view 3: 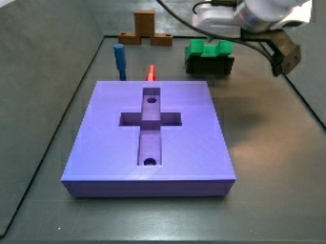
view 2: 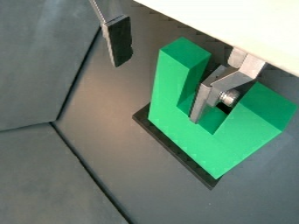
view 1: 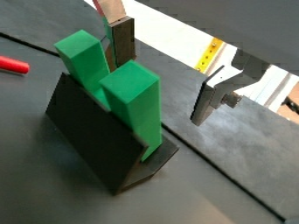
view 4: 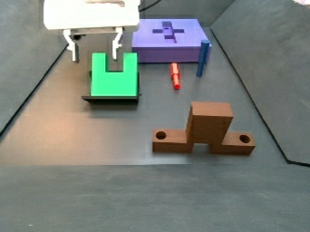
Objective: Pick up the green object. Move up. Place the green object on the fixture. Regrasp the green object. Move to above the board. Insert the green object.
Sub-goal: Regrasp the green object.
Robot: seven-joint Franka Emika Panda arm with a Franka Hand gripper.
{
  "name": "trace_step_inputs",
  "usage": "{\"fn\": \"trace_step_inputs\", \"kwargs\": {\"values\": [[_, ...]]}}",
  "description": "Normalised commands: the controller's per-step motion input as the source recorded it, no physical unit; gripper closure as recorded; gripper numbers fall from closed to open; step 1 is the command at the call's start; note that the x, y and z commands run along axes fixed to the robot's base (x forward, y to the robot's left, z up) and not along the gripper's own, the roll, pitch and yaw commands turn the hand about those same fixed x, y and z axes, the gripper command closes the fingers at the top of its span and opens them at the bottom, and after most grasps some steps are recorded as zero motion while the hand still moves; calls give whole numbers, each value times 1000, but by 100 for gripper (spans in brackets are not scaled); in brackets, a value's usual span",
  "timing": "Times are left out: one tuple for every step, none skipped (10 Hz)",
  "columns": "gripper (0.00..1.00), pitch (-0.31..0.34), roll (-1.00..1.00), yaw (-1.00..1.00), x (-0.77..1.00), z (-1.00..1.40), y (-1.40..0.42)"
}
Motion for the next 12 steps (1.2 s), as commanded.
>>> {"fn": "trace_step_inputs", "kwargs": {"values": [[0,289,0,9,429,-260,-23],[0,240,0,46,400,-306,-26],[0,163,0,97,320,-311,-31],[0,103,0,160,320,-257,-80],[0,114,0,183,394,-183,-97],[0,183,54,189,469,-57,-91],[0,177,69,169,440,-66,-57],[0,106,0,137,294,-71,0],[0,66,54,123,157,-137,0],[0,29,69,120,100,-194,0],[0,23,6,49,3,-89,0],[0,0,0,0,0,0,0]]}}
